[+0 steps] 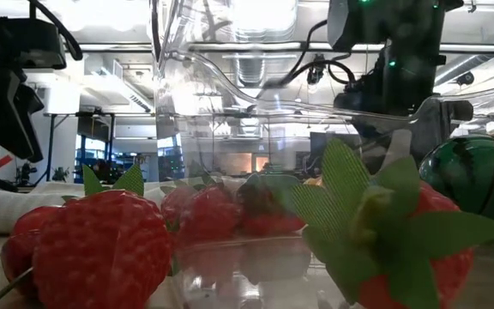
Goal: Pick and placing Produce into tupperware
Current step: Put the apple into the transparent bin
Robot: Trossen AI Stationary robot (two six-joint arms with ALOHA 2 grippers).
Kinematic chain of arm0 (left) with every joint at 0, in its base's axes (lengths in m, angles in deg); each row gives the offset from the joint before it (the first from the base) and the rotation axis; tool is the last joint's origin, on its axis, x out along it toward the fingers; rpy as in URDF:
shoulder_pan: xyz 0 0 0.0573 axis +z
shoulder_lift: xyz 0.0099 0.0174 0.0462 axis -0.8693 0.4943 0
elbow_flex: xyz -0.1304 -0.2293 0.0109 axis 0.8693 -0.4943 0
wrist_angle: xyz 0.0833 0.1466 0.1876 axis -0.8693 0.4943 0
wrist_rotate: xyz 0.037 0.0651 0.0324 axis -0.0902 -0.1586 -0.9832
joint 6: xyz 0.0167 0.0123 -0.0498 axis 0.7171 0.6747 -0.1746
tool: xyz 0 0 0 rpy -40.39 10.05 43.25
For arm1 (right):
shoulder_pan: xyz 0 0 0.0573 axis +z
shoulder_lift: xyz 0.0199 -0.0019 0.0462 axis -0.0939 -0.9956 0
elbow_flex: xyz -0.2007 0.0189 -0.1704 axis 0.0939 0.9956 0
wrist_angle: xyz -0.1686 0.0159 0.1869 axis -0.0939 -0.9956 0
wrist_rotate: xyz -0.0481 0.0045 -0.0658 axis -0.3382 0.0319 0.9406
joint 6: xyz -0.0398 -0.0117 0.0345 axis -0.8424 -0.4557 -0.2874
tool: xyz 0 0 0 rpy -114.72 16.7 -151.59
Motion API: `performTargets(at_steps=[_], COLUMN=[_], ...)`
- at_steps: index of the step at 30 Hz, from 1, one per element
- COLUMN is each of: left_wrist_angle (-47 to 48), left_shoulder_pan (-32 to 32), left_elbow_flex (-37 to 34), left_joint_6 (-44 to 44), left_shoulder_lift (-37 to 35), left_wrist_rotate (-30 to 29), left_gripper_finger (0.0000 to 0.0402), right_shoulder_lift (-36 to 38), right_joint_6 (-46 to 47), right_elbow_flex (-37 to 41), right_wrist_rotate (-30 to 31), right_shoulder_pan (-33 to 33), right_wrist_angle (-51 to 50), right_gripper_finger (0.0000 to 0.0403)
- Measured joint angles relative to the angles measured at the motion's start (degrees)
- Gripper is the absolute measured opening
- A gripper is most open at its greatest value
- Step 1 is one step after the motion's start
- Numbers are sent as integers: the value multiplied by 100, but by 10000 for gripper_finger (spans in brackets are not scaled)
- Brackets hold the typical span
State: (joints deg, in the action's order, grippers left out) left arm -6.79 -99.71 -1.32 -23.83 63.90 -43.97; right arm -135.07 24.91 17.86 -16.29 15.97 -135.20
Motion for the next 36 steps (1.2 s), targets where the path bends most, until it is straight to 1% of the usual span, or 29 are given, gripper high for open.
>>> performTargets(at_steps=[7, 14, 18, 23, 27, 36], left_wrist_angle=[34, 40, 46, 44, 42, 34], left_shoulder_pan=[0, 0, 0, 0, 0, 0], left_elbow_flex=[-3, -6, -14, -44, -50, -67], left_joint_6=[4, 8, 10, 9, 9, 4], left_shoulder_lift=[0, 0, 0, 0, 0, 0], left_wrist_rotate=[0, 0, 0, 2, 2, 2], left_gripper_finger=[152, 152, 152, 152, 152, 152], right_shoulder_lift=[2, 2, 2, 2, -7, -11], right_joint_6=[-1, 2, -270, -594, -635, -735], right_elbow_flex=[238, 532, 568, 637, 715, 802], right_wrist_rotate=[372, 424, 431, 664, 620, 208], right_shoulder_pan=[-82, -213, -270, -352, -466, -511], right_wrist_angle=[-94, -64, 140, 350, 350, 459], right_gripper_finger=[338, 337, 338, 331, 329, 328])
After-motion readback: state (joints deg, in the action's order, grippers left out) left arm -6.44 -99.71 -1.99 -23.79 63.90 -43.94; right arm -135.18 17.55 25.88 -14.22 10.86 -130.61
